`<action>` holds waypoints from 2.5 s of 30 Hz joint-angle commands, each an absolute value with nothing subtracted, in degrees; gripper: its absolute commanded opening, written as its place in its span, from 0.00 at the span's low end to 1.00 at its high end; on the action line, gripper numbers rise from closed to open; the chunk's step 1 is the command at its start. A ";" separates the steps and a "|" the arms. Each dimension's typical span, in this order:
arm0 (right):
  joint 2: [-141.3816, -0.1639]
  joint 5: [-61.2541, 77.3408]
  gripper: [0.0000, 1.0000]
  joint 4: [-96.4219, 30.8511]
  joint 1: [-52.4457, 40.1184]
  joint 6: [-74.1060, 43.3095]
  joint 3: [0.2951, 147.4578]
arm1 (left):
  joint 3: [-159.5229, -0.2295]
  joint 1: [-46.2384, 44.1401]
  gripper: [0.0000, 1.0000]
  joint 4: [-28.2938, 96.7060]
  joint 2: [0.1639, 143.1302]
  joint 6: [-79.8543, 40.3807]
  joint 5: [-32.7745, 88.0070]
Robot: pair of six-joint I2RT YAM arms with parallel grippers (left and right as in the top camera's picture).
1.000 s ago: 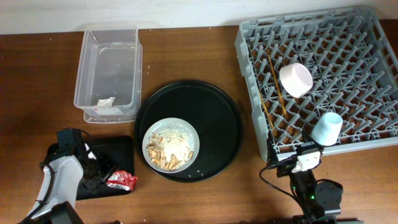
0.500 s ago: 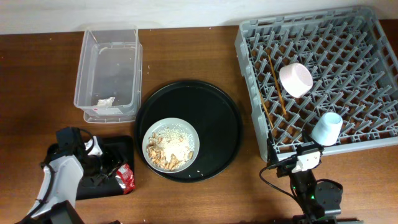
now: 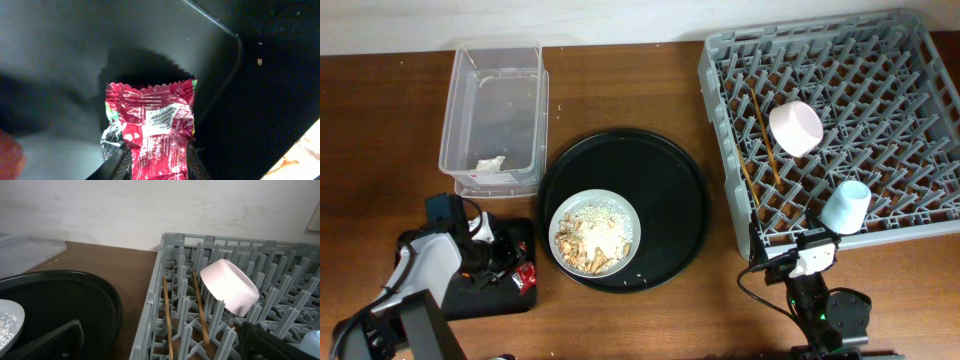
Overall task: Sort waste into correct bins and load items into the dishwasher rack
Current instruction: 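Lift the red wrapper with the left gripper toward the clear box, then release the red wrapper into the clear box and move left gripper to plate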
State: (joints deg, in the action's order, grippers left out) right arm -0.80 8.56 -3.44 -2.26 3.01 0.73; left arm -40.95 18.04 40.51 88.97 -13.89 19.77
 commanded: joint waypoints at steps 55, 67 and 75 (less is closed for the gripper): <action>-0.36 9.04 0.98 -3.60 -1.85 2.57 0.32 | -100.18 -10.52 0.54 50.26 96.68 -3.36 -0.16; -0.36 9.04 0.98 -3.60 -1.85 2.55 0.32 | -100.18 -25.28 0.55 69.89 104.49 -18.46 -5.93; -0.36 9.04 0.98 -3.60 -1.85 2.55 0.32 | -97.17 -26.02 0.49 76.05 104.47 -23.73 -4.99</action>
